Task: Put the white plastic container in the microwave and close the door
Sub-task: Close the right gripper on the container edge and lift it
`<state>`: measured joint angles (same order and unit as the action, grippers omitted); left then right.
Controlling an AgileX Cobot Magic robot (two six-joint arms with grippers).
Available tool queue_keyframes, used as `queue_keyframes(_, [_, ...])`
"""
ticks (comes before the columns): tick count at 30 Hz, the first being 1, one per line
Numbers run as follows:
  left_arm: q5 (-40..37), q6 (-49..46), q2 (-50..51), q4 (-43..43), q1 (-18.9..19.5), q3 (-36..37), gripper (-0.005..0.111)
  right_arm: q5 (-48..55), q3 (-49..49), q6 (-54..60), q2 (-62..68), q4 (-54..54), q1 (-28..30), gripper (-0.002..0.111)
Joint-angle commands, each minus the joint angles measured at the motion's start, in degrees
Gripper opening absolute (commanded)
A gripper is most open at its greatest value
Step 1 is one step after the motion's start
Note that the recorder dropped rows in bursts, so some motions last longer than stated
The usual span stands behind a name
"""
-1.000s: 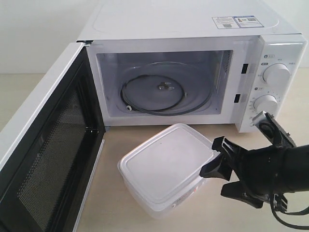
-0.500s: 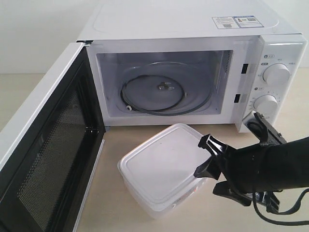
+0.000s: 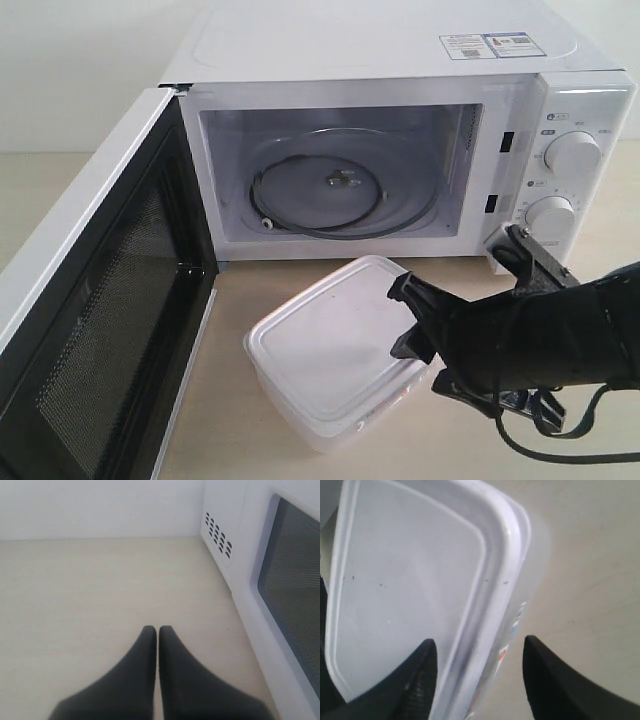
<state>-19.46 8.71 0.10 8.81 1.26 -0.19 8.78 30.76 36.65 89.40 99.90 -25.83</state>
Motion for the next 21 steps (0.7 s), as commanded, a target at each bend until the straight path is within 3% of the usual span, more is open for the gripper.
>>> queue_keyframes(1, [0.1,0.2,-0.1,-0.4,-0.3,0.2,0.004,-1.9,0.5,-1.0,0.2,0.0,-0.6,0.048])
queue_keyframes(9, [0.1,0.2,-0.1,-0.4,-0.3,0.2,0.004,-3.4,0.6,-6.2,3.9,0.0,-1.6,0.000])
queue_keyframes(21, [0.1,0.2,-0.1,-0.4,-0.3,0.2,0.004,-7.2,0.9,-3.8,4.9,0.0,-2.2,0.000])
